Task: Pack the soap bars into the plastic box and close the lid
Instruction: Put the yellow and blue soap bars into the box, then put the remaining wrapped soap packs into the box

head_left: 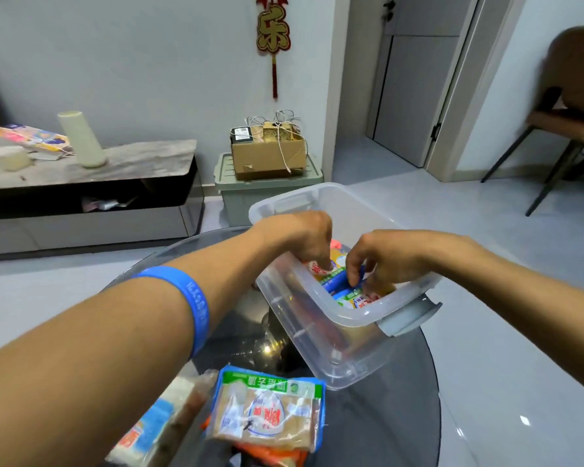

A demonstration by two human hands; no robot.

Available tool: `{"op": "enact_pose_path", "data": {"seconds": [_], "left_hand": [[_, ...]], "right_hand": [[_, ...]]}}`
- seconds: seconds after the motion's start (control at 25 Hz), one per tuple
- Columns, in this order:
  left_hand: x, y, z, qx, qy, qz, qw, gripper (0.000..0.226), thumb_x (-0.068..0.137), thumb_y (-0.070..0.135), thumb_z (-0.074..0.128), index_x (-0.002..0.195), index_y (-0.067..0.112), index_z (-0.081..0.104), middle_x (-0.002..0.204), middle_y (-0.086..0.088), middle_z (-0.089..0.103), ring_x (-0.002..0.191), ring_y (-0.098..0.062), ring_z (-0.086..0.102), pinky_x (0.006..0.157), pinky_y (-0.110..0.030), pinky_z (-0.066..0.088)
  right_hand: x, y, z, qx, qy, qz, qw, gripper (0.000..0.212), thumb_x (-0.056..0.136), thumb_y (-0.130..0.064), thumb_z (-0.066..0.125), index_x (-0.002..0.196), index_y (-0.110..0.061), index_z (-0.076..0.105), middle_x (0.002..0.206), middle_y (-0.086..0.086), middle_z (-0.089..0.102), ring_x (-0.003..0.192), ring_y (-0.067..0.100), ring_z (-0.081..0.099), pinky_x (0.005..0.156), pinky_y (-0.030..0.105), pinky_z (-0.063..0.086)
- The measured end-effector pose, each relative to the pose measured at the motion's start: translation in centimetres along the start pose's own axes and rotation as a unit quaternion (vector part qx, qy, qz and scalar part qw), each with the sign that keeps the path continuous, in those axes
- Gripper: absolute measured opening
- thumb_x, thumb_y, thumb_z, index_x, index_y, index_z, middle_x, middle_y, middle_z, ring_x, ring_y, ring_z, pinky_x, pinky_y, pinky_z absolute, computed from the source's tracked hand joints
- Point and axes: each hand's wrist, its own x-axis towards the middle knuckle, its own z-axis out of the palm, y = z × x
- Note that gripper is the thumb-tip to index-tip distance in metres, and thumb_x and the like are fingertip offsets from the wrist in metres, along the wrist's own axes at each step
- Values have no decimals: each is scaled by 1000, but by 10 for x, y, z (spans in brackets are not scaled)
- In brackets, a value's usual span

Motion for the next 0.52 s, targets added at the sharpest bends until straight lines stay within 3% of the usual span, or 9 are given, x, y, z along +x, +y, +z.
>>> {"op": "enact_pose_path", "data": {"seconds": [0.08,0.16,0.24,0.32,0.44,0.52], "left_hand": [[-31,-7,-14,-78,121,43,989,28,83,28,70,105,12,75,105,-4,75,90,-18,66,77,-28,51],[-78,-34,-15,-125,210,82,966,22,84,22,65,102,15,76,100,-2,76,84,-13,66,73,-23,49],[-131,-69,4,-115,226,82,964,27,81,13,61,104,16,74,98,-2,76,84,-13,67,76,-25,53],[-177,-98,34,-45,114,64,990,44,74,6,61,116,18,69,108,-3,74,91,-17,66,83,-28,53],[-213,-120,72,11,-160,25,987,87,70,12,74,147,25,37,144,-1,50,121,-15,51,102,-25,40],[-220,-130,92,72,-214,19,974,112,65,24,82,153,29,14,151,0,38,133,-19,40,108,-25,30]], "right_hand": [[-23,-8,-6,43,163,-2,986,11,84,-20,70,89,-30,72,93,-12,69,94,15,67,78,31,53],[-49,-45,-2,108,323,-61,938,8,83,-27,66,84,-34,69,84,-18,68,84,6,67,72,30,54],[-69,-98,16,141,373,-152,905,10,79,-34,60,85,-31,68,82,-16,68,77,3,64,68,28,52],[-76,-146,47,122,312,-189,923,17,79,-38,61,92,-28,67,86,-13,66,81,9,62,68,30,49],[-60,-181,103,13,142,-85,986,59,76,-53,65,124,-23,48,118,2,59,108,27,57,84,37,47],[-48,-184,131,-42,86,-9,995,90,71,-60,68,141,-23,27,132,7,50,118,33,49,94,43,43]]}}
